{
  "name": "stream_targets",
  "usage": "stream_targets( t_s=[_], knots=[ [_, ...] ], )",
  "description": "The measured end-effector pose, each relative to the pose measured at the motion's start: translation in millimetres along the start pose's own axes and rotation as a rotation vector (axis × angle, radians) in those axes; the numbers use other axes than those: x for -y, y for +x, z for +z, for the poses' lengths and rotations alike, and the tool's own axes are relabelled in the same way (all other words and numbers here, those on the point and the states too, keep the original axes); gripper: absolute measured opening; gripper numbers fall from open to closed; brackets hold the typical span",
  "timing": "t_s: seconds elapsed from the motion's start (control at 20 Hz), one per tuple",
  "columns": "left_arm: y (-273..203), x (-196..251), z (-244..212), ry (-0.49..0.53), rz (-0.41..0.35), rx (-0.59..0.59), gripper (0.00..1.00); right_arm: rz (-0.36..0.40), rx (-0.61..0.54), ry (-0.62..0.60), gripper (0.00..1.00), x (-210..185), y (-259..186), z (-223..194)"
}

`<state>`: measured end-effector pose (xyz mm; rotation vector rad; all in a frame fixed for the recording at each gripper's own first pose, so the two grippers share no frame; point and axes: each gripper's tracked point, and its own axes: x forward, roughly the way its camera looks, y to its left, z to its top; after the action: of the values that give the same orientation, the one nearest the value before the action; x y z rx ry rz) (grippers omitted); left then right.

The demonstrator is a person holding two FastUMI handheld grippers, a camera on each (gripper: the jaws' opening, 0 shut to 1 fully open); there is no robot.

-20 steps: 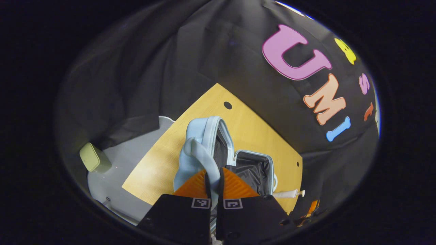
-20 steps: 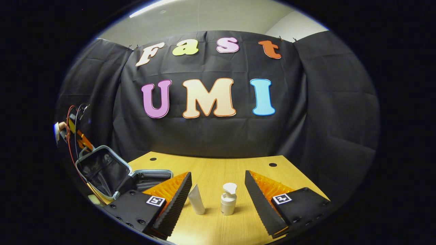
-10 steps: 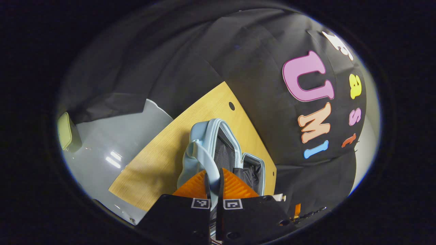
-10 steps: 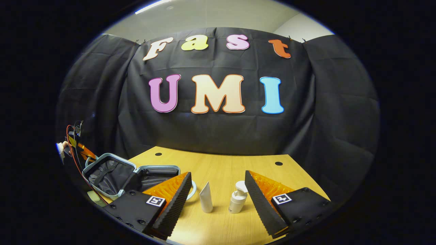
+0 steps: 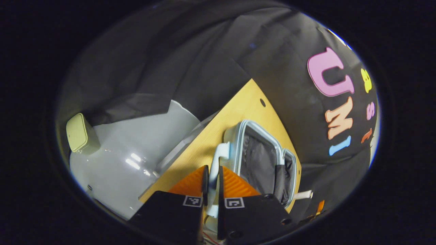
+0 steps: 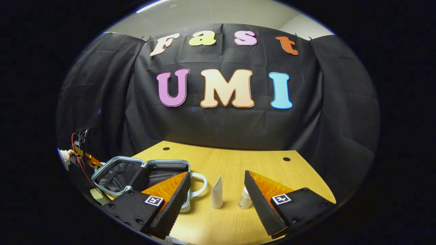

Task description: First open the suitcase, pack the skin care products into it, and then close the suitcase.

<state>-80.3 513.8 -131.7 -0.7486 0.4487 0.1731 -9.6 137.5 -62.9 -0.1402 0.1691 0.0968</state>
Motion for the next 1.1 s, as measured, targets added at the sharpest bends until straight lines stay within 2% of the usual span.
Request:
stream_targets(
  t_s=[0.05, 0.1, 0.2, 0.35, 0.5, 0.7, 0.8, 0.9, 1.1],
  knots=[
    [-0.9, -0.2, 3.1, 0.009, 0.0, 0.014, 0.21, 0.004, -0.006, 0.001, 0.99, -1.3, 0.7, -2.3],
    [0.0, -6.0, 3.7, 0.019, 0.022, 0.024, 0.26, 0.008, -0.008, 0.002, 0.99, -2.7, 0.5, -3.9],
    [0.8, -18.3, 1.5, 0.044, 0.085, 0.027, 0.43, 0.014, -0.011, 0.002, 1.0, -3.3, 0.0, -5.3],
    [-16.0, -23.7, 21.1, 0.117, 0.18, 0.111, 0.9, 0.01, -0.003, -0.001, 0.99, 2.0, -0.7, -5.7],
    [-44.2, 2.8, 42.5, 0.215, 0.247, 0.224, 0.94, -0.003, 0.004, 0.012, 0.99, 14.1, 0.1, -5.2],
    [-77.7, 95.4, 57.3, 0.425, 0.218, 0.386, 0.95, -0.018, 0.012, 0.036, 1.0, 35.4, 3.0, -4.4],
    [-87.1, 154.4, 48.3, 0.552, 0.169, 0.439, 0.95, -0.019, 0.009, 0.033, 0.99, 47.3, 5.6, -7.8],
    [-82.6, 215.9, 30.9, 0.644, 0.087, 0.476, 0.94, -0.014, -0.006, 0.032, 0.99, 58.5, 9.2, -15.4],
    [-42.7, 325.9, -44.1, 0.751, -0.109, 0.455, 0.94, 0.013, -0.04, 0.029, 0.99, 75.8, 19.5, -33.4]
  ],
)
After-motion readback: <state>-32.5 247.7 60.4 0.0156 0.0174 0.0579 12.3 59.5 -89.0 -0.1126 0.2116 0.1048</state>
